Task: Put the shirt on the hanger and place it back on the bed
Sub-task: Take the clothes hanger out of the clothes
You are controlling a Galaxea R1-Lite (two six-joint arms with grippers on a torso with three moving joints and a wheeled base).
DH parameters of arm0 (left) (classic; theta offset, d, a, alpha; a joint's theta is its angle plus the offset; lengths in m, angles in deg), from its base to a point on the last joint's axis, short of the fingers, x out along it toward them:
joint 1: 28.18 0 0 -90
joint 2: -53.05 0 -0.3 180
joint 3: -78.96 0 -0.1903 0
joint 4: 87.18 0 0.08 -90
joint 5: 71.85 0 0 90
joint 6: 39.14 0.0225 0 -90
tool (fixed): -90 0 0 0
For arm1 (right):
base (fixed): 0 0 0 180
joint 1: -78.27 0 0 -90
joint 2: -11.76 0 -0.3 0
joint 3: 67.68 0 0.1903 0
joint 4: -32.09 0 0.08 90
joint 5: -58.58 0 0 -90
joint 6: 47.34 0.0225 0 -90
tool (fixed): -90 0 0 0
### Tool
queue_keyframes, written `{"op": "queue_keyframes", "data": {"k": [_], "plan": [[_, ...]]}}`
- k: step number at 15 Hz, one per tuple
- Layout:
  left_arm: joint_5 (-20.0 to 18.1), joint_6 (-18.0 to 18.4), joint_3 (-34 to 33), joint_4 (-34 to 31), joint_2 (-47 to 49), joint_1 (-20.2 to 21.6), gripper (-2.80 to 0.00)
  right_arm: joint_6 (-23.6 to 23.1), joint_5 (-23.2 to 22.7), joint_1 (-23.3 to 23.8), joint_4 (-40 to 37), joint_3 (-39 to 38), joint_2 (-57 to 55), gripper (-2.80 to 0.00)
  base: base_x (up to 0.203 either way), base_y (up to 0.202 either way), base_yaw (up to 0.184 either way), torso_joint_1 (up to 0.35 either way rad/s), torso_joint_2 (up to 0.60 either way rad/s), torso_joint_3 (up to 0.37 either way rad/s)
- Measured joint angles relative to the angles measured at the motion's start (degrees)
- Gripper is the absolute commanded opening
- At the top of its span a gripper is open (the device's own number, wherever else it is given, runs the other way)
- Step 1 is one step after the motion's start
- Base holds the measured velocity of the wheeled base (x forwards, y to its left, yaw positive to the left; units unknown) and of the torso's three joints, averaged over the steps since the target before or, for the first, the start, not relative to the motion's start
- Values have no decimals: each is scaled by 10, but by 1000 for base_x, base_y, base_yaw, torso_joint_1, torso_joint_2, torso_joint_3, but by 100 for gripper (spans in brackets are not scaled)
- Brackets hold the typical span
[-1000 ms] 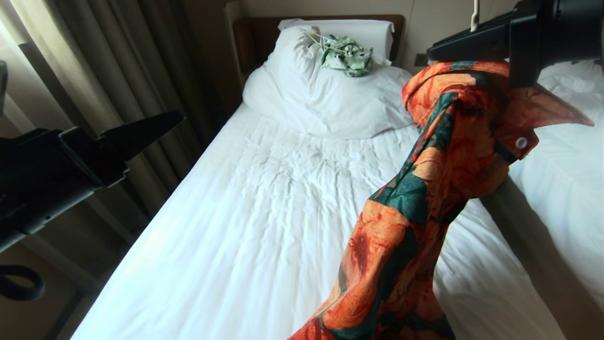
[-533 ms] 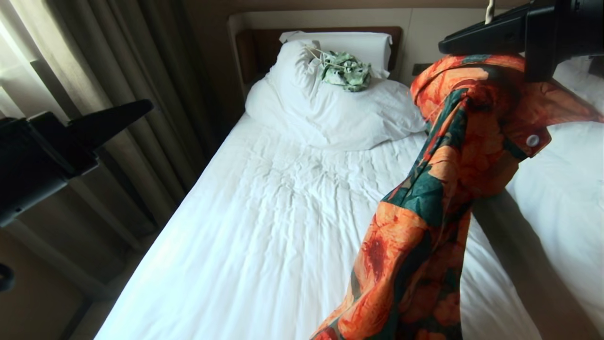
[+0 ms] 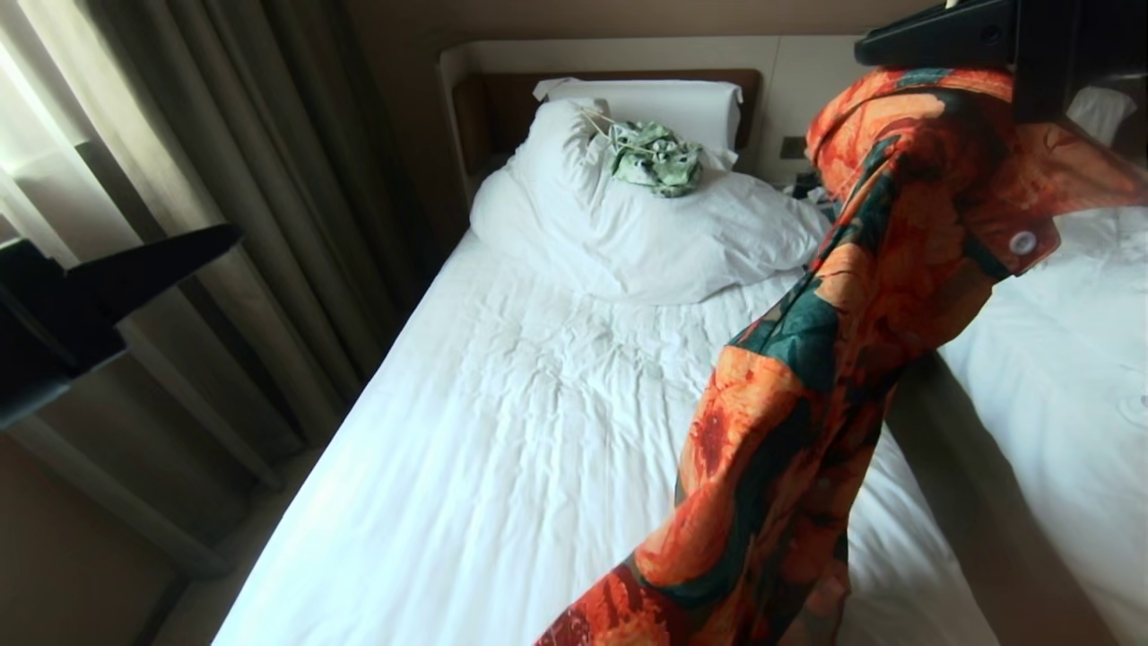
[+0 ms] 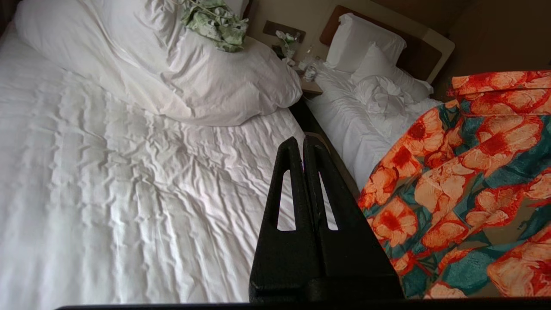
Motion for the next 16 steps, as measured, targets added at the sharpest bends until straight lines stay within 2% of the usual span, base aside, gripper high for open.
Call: {"op": "queue_keyframes", "data": {"k": [3,7,10,16], "plan": [[0,-20,-8,-1,-16,0,-280,9,5,2,46,1,-3,-280,0,0,0,143,-342,-194],[1,-21,-13,-1,-31,0,-280,11,58,4,64,2,-10,-280,0,0,0,146,-331,-188],[5,-21,-15,-2,-38,0,-280,12,81,8,64,2,-15,-280,0,0,0,151,-322,-184],[0,-20,-20,-1,-42,-1,-280,12,88,21,64,-1,-17,-280,0,0,0,123,-283,-154]]}}
